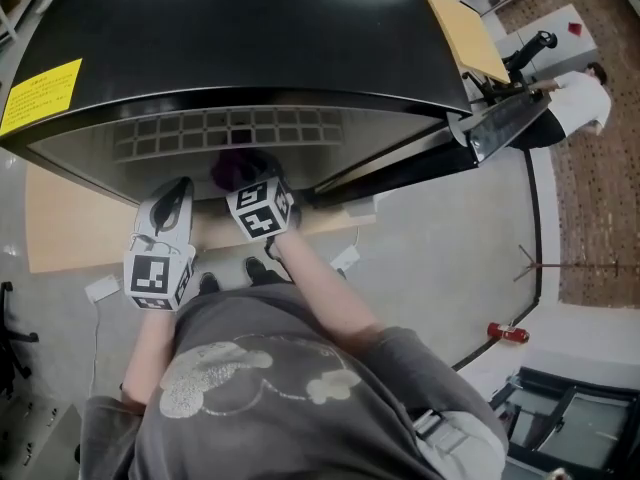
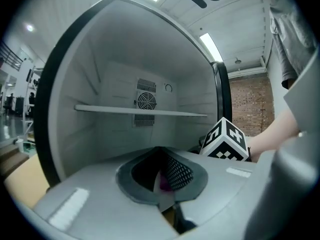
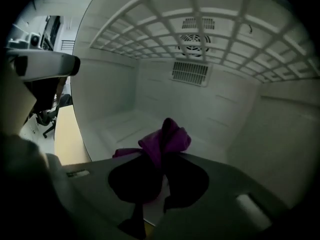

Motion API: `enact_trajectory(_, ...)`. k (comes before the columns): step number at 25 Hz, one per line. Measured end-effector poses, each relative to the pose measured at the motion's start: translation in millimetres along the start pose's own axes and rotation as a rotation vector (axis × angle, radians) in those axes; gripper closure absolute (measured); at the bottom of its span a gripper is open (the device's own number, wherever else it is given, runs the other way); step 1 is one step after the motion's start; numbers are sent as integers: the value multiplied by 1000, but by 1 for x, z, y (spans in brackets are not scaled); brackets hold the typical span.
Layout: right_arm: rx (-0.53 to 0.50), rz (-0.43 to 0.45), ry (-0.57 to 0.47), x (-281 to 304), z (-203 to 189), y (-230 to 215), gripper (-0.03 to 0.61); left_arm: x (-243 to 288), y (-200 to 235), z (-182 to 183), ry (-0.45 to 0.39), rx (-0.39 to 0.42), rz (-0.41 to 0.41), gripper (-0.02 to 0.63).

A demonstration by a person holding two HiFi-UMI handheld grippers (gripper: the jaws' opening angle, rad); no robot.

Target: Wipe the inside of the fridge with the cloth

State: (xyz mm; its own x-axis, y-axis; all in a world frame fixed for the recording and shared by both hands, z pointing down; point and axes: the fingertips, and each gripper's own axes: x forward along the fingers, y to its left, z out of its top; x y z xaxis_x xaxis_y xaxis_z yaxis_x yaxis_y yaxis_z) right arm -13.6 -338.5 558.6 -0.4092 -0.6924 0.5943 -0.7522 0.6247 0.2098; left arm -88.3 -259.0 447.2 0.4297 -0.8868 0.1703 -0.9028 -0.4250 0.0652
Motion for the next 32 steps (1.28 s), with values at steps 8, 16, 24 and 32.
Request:
enact_trajectory(8, 121, -141, 33, -33, -32, -44, 535, 18, -40, 6, -7, 19, -87, 597)
enact_trajectory(16, 206, -331, -126, -69, -6, -82, 535, 13, -47, 14, -15, 36, -112, 596)
enact_trajectory(24, 283, -437, -136, -103, -20, -88, 535, 6, -51, 9, -10, 38, -159, 597)
enact_trajectory(32, 327, -511, -120, -147, -42, -77, 535, -15, -41, 7, -15, 32, -185, 596)
